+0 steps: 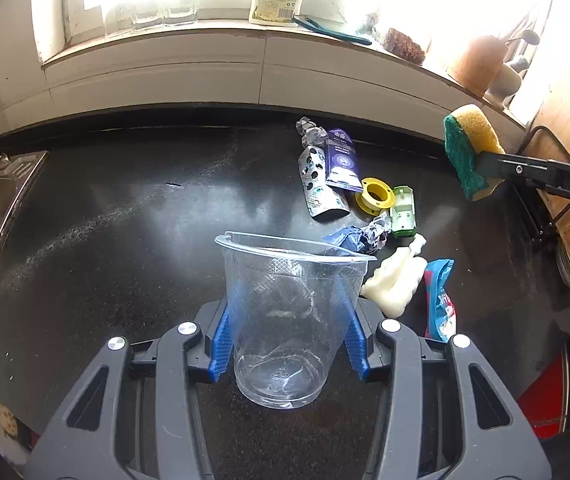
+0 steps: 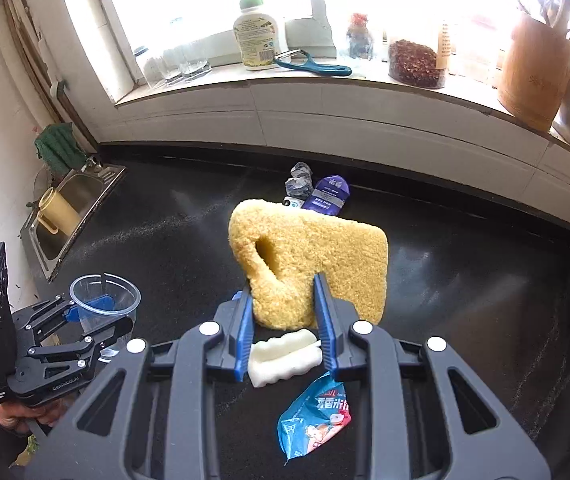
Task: Collect trash
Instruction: 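Carry sponge and plastic cup to the floor bin and release both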
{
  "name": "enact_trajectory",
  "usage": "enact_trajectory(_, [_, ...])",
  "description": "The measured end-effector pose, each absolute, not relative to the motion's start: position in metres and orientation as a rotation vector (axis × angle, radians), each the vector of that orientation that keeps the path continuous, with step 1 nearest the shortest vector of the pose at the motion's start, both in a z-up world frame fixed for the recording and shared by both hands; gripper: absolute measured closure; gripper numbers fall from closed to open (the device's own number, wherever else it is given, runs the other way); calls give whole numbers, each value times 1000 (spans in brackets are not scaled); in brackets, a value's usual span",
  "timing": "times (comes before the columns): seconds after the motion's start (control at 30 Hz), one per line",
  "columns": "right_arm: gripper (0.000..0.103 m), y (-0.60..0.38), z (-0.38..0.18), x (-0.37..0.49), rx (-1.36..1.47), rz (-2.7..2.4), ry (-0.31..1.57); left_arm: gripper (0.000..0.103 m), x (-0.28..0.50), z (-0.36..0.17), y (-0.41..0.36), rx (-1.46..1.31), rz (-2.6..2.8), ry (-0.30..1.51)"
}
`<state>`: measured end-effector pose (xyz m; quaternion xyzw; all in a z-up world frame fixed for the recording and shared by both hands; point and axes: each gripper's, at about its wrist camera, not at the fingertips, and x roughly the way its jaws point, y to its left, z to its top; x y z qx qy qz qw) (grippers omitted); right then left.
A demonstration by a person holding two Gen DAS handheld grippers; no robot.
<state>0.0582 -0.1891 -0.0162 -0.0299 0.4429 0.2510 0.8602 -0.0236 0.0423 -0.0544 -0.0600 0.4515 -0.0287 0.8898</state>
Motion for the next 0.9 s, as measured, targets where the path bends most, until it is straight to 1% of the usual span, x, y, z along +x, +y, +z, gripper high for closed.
enact_trajectory(0.17, [74, -145, -38, 38, -109, 625, 973, 57, -50, -56, 64, -153, 14, 926])
enact_trajectory(0.3, [74, -76, -54, 13, -201, 799, 1016, 57, -89, -64, 93, -173, 113, 923])
enact_trajectory(0.43, [73, 4, -74, -22, -281, 1007, 1080, 57, -148, -77, 134, -232, 267, 924])
enact_trajectory(0.6, [73, 103, -95, -84, -414, 1259, 1149, 57, -232, -95, 184, -377, 478, 932])
enact_trajectory(0.73, [72, 169, -111, -138, -531, 1423, 1172, 57, -296, -119, 217, -491, 641, 944])
enact_trajectory(0.9, [71, 240, -145, -191, -638, 1528, 1221, 57, -353, -154, 248, -585, 782, 941])
